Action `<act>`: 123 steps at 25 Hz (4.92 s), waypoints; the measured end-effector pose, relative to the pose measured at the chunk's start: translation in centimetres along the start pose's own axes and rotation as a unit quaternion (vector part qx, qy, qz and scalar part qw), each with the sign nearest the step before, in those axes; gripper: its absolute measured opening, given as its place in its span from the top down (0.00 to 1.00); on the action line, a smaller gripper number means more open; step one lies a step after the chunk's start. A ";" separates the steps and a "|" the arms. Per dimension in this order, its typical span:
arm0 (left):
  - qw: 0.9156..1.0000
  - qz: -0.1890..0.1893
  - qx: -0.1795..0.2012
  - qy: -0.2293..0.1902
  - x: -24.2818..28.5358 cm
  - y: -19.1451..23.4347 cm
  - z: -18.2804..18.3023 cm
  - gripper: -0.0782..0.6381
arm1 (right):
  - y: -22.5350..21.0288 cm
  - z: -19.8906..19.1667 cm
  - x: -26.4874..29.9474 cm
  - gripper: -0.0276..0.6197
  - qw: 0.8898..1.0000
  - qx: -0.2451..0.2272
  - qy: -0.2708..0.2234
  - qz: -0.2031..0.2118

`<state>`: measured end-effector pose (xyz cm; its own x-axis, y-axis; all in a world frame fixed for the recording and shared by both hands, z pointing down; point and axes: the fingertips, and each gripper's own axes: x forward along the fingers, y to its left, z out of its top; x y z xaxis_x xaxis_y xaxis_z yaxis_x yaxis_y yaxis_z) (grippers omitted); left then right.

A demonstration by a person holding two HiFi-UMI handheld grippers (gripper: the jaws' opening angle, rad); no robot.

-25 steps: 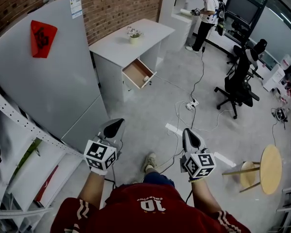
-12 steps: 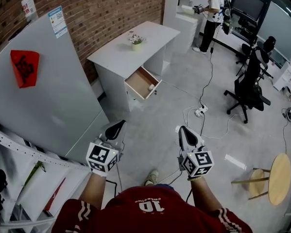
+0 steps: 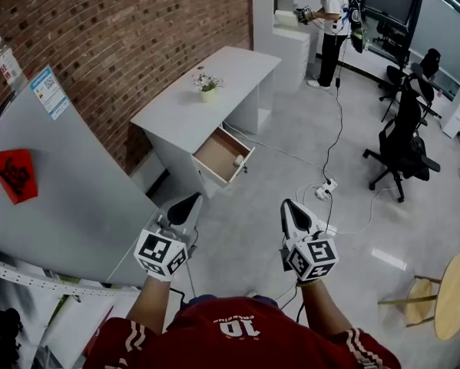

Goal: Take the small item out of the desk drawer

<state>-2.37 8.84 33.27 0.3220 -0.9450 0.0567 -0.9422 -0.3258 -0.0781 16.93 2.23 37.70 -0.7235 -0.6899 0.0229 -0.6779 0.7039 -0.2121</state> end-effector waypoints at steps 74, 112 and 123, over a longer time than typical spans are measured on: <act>0.992 -0.121 -0.017 -0.020 37.8 26.7 -4.6 0.77 | -16.1 5.0 39.7 0.97 0.996 -0.048 -0.011 -0.068; 0.908 -0.258 0.289 0.160 42.1 22.4 -30.8 0.56 | -21.6 -8.9 43.1 0.97 0.995 -0.008 0.057 -0.087; 0.864 -0.288 0.339 0.236 45.5 22.0 -47.3 0.56 | -24.9 -19.2 44.6 0.97 0.994 0.012 0.069 -0.088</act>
<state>-12.86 -39.98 81.22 0.4947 -0.5553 0.6685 -0.3154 -0.8315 -0.4573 -0.98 -42.82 62.73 -0.6061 -0.7712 0.1948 -0.7935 0.5693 -0.2153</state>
